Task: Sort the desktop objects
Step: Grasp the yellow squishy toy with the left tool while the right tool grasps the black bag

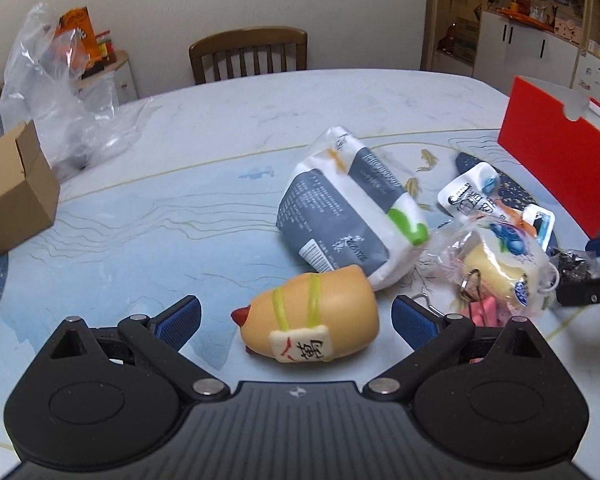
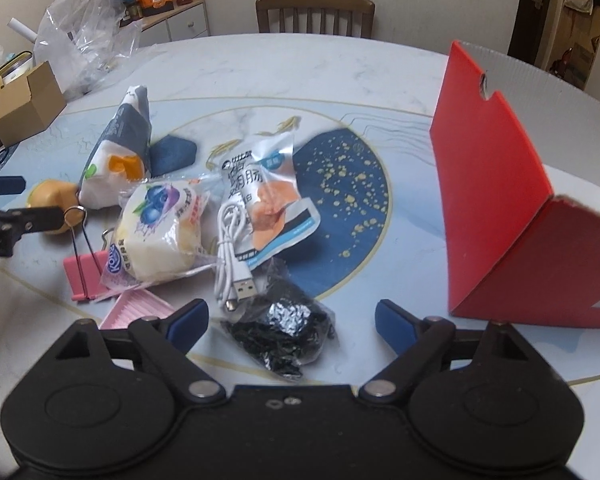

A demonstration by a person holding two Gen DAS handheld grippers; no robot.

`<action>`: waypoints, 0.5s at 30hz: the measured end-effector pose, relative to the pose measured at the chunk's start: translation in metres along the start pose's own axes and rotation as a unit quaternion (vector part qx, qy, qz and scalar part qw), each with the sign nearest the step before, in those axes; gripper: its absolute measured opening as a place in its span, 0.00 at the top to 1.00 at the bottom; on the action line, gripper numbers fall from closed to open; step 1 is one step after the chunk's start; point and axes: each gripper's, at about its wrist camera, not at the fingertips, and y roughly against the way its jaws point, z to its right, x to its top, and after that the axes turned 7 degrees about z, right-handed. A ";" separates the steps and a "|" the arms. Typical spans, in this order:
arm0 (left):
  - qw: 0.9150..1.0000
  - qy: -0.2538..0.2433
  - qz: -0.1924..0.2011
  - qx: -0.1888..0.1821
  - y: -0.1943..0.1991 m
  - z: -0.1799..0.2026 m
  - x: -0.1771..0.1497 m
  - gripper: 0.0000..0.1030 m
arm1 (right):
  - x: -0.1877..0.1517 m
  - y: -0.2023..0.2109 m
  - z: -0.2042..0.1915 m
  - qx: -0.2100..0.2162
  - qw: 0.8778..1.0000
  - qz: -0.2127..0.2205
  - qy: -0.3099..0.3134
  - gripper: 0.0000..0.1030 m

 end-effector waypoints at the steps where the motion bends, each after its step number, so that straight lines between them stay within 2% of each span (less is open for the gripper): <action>1: 1.000 0.005 -0.004 -0.004 -0.002 -0.001 0.001 0.02 | 0.000 0.000 -0.001 0.001 1.000 -0.001 0.001 0.15; 6: 0.999 0.028 -0.009 -0.018 -0.006 -0.003 0.002 0.03 | 0.000 -0.001 -0.001 0.007 1.000 -0.004 -0.003 0.20; 10: 0.999 0.033 -0.016 -0.018 -0.007 -0.001 0.002 0.17 | 0.000 -0.001 0.000 0.017 1.000 -0.006 -0.010 0.26; 15: 0.999 0.042 -0.018 -0.011 -0.007 -0.003 0.002 0.24 | 0.000 0.000 0.001 0.027 0.999 -0.010 -0.021 0.38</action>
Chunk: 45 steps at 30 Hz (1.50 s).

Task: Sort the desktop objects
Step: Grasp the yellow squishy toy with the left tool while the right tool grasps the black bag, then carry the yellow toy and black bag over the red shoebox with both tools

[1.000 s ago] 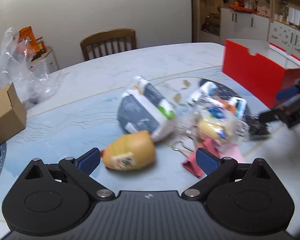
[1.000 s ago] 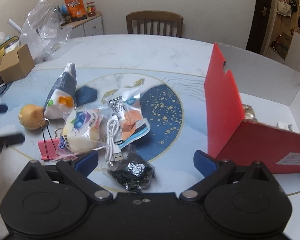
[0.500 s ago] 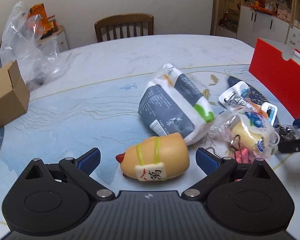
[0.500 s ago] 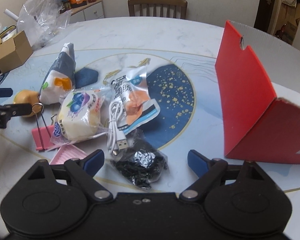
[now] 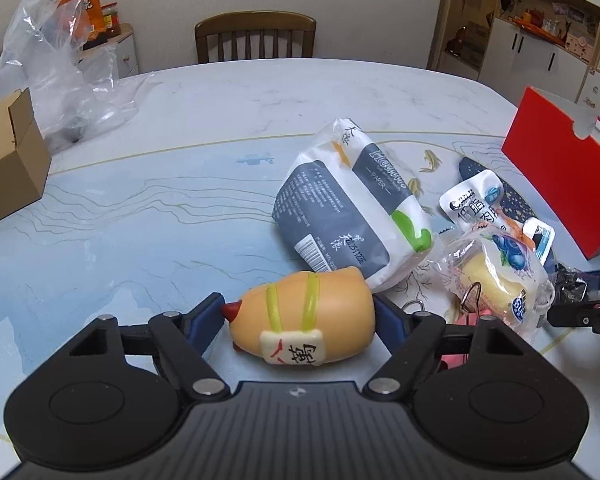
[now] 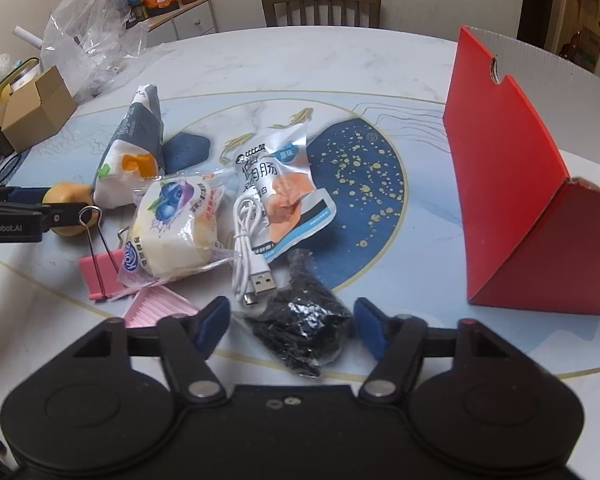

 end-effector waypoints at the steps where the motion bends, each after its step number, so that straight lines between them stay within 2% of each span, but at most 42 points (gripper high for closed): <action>1: 1.000 0.002 -0.001 0.000 0.000 0.000 0.000 0.25 | 0.000 0.001 0.000 -0.002 1.000 0.001 0.000 0.39; 12: 1.000 0.003 -0.002 0.009 0.009 0.003 0.001 0.31 | -0.002 0.013 0.012 -0.002 1.000 0.004 -0.021 0.60; 19: 1.000 0.013 0.001 0.013 0.024 0.005 0.000 0.32 | -0.005 0.024 0.020 -0.006 1.000 0.004 -0.024 0.67; 32: 1.000 0.009 0.013 0.008 0.067 0.028 -0.001 0.32 | 0.008 0.064 0.033 -0.002 0.999 0.024 -0.032 0.69; 45: 0.999 -0.014 0.043 -0.029 0.100 0.079 0.028 0.32 | 0.046 0.117 0.061 0.004 0.996 0.076 -0.037 0.69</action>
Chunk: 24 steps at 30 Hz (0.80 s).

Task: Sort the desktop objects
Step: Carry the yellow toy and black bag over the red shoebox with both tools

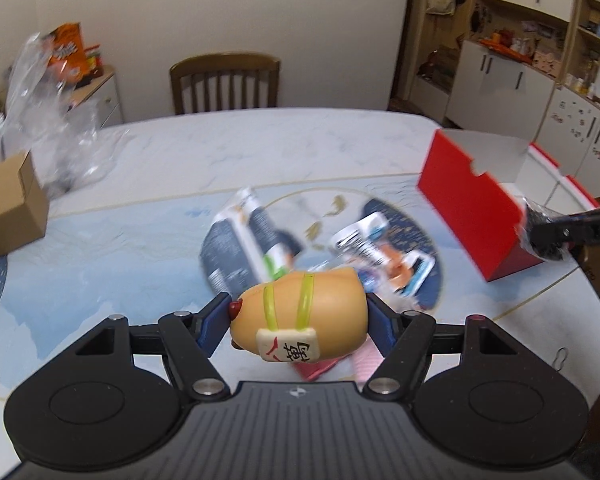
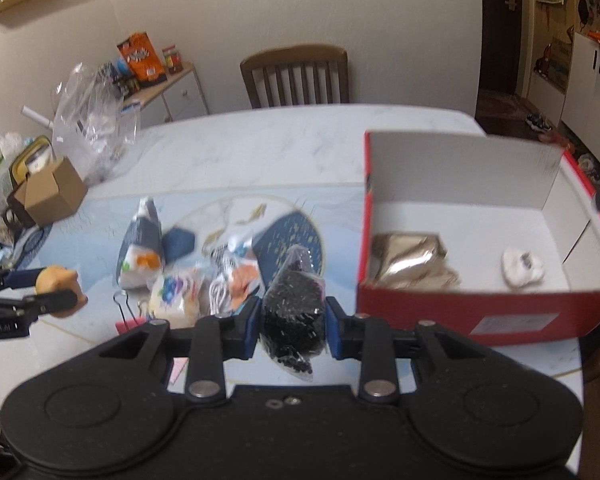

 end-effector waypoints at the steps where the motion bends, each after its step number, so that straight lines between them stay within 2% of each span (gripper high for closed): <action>1: 1.000 -0.002 0.003 -0.002 0.001 0.005 0.003 0.32 | 0.004 0.002 0.003 0.000 1.000 0.003 0.000 0.69; 13: 0.998 -0.035 0.030 -0.031 -0.006 0.066 0.039 0.32 | 0.041 0.021 0.054 -0.013 0.999 0.049 0.005 0.69; 24: 0.994 -0.069 0.048 -0.068 -0.035 0.139 0.072 0.32 | 0.053 0.023 0.114 -0.037 0.998 0.055 0.001 0.69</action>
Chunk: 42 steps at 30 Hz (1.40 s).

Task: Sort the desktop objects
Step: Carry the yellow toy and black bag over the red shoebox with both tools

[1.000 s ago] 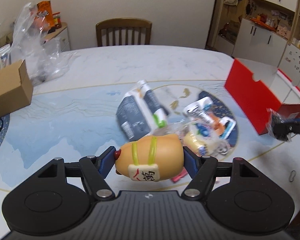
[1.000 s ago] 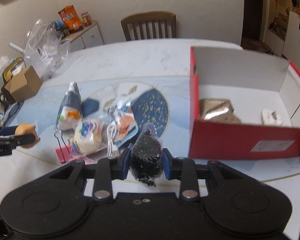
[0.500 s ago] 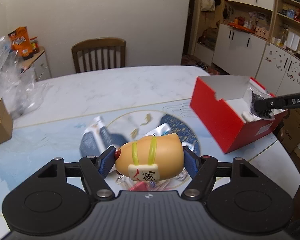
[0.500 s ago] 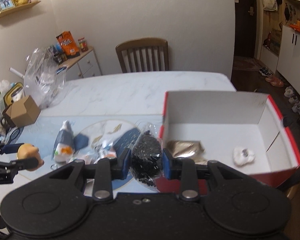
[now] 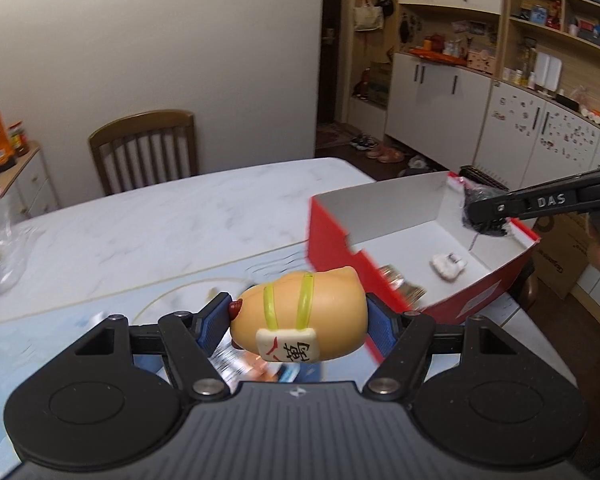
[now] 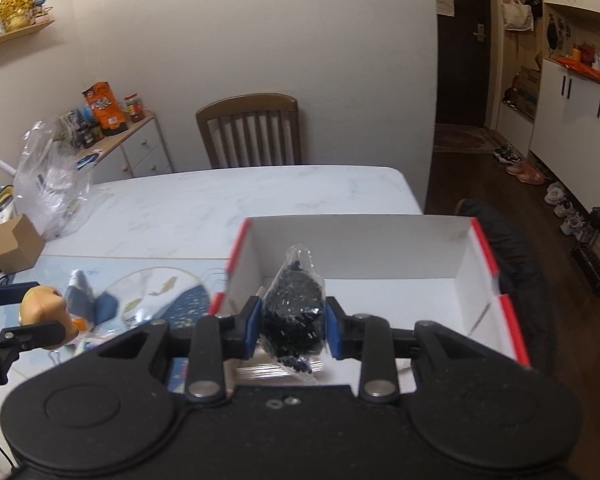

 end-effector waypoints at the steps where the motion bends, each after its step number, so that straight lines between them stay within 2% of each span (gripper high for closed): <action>1: 1.000 -0.005 0.000 -0.005 -0.005 0.007 0.003 0.32 | 0.000 0.000 0.005 -0.002 1.000 0.000 0.000 0.69; 16: 0.994 -0.083 -0.030 -0.069 -0.091 0.093 0.041 0.32 | 0.006 -0.019 0.075 -0.030 0.999 -0.012 -0.010 0.69; 24: 0.989 -0.116 -0.059 -0.071 -0.131 0.117 0.043 0.32 | 0.008 -0.043 0.088 -0.027 0.999 -0.030 0.004 0.69; 31: 0.983 -0.144 -0.081 -0.079 -0.165 0.134 0.047 0.32 | 0.013 -0.077 0.096 -0.022 0.998 -0.063 0.015 0.69; 36: 0.977 -0.170 -0.102 -0.082 -0.191 0.147 0.043 0.32 | 0.008 -0.108 0.101 -0.034 0.995 -0.096 0.018 0.69; 42: 0.973 -0.169 -0.129 -0.088 -0.215 0.155 0.042 0.32 | -0.002 -0.139 0.104 -0.032 0.990 -0.136 0.023 0.69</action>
